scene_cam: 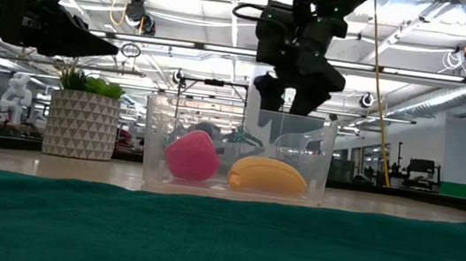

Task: Pick and placing Produce into tupperware
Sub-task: Put the black berry into transparent bin

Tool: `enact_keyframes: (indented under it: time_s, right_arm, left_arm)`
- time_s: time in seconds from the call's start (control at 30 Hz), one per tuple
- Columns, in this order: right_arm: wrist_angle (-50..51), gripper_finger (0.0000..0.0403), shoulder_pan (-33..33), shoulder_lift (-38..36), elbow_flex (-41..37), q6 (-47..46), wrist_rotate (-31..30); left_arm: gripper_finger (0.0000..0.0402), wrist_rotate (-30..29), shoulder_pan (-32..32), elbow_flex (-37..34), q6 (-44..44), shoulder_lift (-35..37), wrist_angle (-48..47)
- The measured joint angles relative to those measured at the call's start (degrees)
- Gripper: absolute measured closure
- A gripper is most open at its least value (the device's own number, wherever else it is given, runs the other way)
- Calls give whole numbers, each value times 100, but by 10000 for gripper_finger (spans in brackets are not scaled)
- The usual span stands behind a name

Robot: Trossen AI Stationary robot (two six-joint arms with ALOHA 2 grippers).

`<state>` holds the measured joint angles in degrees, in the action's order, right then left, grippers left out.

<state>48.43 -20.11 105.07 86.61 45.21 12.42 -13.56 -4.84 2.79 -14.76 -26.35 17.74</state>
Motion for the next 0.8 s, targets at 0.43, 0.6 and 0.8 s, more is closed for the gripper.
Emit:
enact_keyframes:
  time_s: [0.43, 0.6, 0.8]
  right_arm:
    - [-202, 46, 56, -1, -230, -1704, 105]
    - [-443, 46, 90, -1, -366, -1974, 94]
    - [-449, 46, 106, -1, -508, -2319, 90]
  left_arm:
    - [376, -2, 0, 0, -58, 0, 0]
    - [376, -2, 0, 0, -15, 0, 0]
    - [376, -2, 0, 0, -2, 0, 2]
